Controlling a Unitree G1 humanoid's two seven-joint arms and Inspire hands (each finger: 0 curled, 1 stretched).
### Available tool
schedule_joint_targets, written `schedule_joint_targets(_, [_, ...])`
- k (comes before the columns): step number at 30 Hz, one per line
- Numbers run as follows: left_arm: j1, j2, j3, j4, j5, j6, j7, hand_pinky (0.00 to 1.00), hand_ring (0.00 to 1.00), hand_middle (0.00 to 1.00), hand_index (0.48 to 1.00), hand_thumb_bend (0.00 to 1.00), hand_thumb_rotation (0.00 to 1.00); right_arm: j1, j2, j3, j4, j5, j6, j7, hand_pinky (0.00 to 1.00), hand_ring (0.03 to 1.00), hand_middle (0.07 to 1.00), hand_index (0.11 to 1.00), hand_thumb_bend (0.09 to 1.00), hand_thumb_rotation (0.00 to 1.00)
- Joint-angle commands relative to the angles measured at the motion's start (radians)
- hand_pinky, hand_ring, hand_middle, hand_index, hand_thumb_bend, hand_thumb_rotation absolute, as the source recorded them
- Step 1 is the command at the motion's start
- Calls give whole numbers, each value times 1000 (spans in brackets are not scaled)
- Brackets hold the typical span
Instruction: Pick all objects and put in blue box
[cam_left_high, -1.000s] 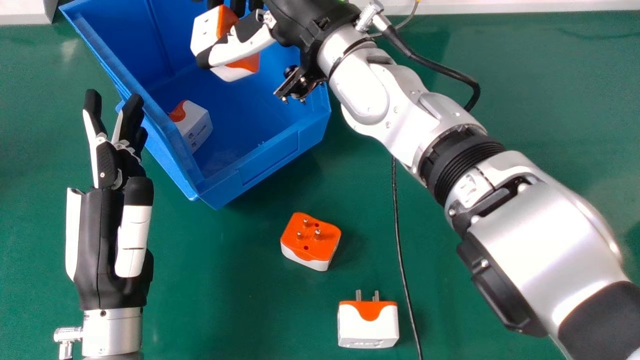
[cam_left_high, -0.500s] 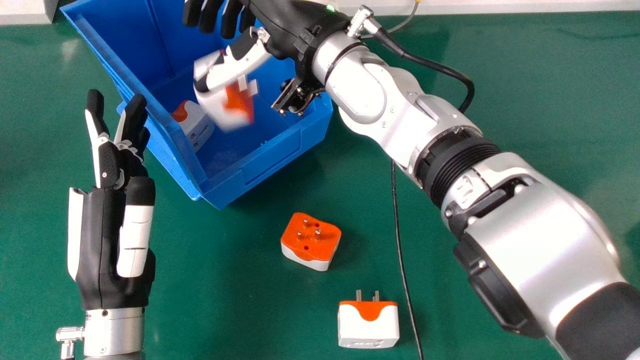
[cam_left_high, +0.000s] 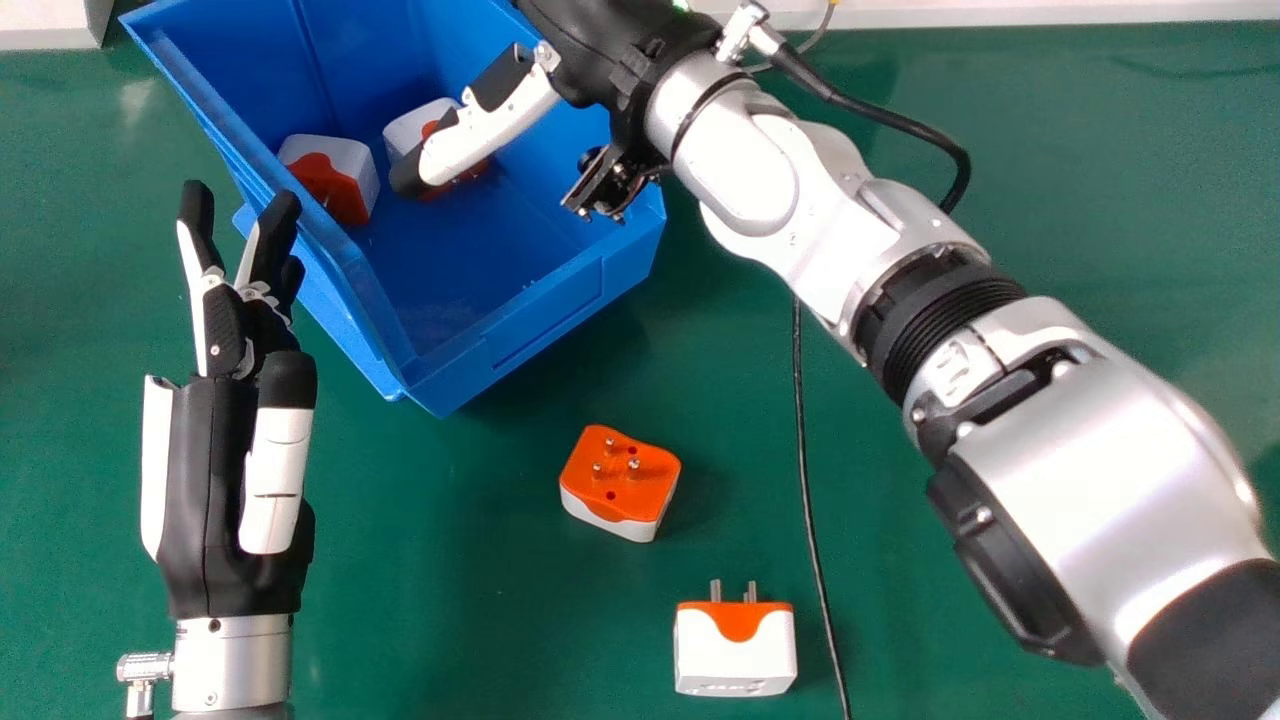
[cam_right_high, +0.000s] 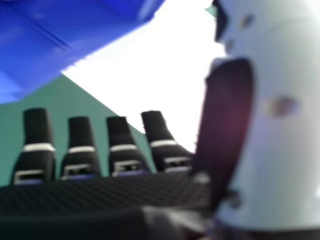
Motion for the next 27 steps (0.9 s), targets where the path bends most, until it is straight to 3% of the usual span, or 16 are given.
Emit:
schedule_joint_targets(1, [-1,7,-2,-16,5,-23,0,1000,973,956,898,793,876,-33,-32,-35,-48,47,-81,12,747,864,877,845,1000,262])
schedule_joint_targets(3, [0,6,-3,-17,3,-21,-1,1000,973,956,898,795,876,-22,-44,-49,-55,67,-124,24,748,859,872,843,1000,272])
schedule_joint_targets(11, [0,8,-11,-31,-34,-11,-25,1000,976,959,900,801,877,79,-163,-122,-143,175,-361,119,708,830,846,829,1000,287])
schedule_joint_targets(19, [-14,8,-5,-14,-15,-22,-22,1000,976,961,902,785,876,228,-307,-149,-243,219,-503,171,620,785,830,821,1000,293])
schedule_joint_targets(23, [-8,14,-7,-20,-35,-12,-37,1000,976,960,903,781,879,391,-387,-186,-355,317,-567,255,624,789,826,817,1000,293])
schedule_joint_targets(27, [2,16,-9,-30,-69,-2,-63,1000,977,961,905,771,879,562,-450,-233,-428,357,-631,246,626,796,824,816,1000,288])
